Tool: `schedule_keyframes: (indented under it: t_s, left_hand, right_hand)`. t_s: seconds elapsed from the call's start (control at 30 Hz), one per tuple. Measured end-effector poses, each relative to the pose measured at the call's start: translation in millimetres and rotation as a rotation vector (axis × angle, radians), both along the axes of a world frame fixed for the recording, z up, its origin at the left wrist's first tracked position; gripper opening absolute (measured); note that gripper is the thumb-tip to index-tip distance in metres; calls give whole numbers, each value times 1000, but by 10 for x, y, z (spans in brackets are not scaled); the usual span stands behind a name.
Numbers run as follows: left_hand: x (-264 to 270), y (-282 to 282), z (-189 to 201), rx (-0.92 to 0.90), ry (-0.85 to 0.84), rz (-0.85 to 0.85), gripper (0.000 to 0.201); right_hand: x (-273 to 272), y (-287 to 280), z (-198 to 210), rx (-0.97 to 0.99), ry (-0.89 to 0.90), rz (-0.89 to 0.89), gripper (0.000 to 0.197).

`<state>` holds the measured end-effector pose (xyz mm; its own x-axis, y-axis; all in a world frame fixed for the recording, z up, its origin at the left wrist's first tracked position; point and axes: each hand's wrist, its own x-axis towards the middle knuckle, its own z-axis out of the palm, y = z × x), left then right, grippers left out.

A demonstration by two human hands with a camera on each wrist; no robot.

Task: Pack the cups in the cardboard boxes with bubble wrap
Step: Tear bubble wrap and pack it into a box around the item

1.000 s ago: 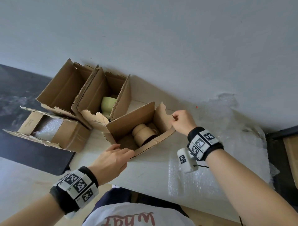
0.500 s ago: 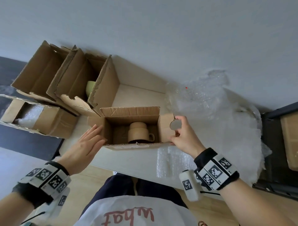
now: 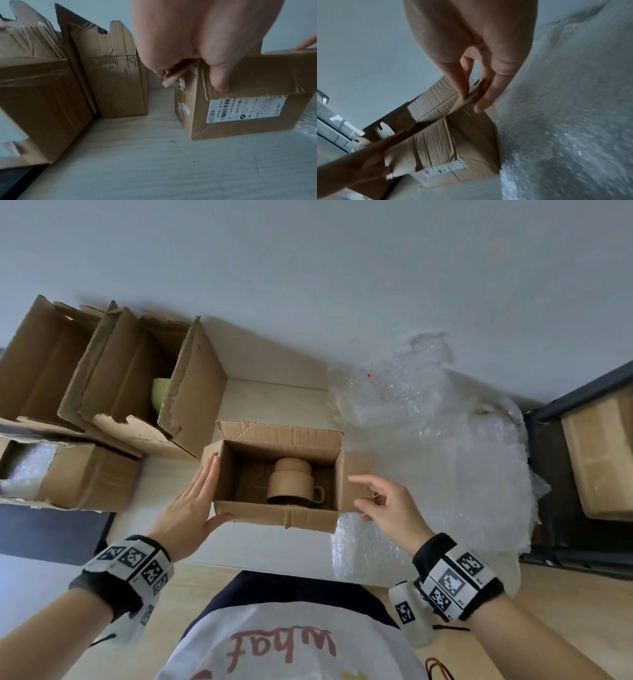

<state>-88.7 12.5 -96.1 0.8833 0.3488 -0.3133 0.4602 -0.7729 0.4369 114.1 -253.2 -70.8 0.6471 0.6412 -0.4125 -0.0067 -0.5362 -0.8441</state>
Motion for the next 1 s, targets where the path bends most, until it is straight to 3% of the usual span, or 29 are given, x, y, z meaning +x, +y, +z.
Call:
schedule_keyframes:
  t_s: [0.13,0.2,0.27,0.37,0.5,0.67,1.0]
  left_hand:
    - [97,151,42,67,-13,-78,116]
    - [127,206,58,76,-8,-101,119]
    - [132,239,46,55,-14,-127,120]
    - [93,234,-4,56,20,-195,118]
    - [36,206,-70,98,24,-230,106]
    - [28,204,-157,87,-49,-250,105]
    - [34,184,-207,83,-153,-260,93]
  right_hand:
    - [-88,49,49,-244,-490,161,45]
    - [-163,149,108,-217,-734,290,45]
    - [-273,316,149,-202,-870,480,37]
    - [-462,631,120,-417,-701,596,38]
    - [-550,1007,-30,-633,-381,391,56]
    - [-466,1262,-171,-802,-8,296,79]
    - [-463,1470,-369,-843,77,113,94]
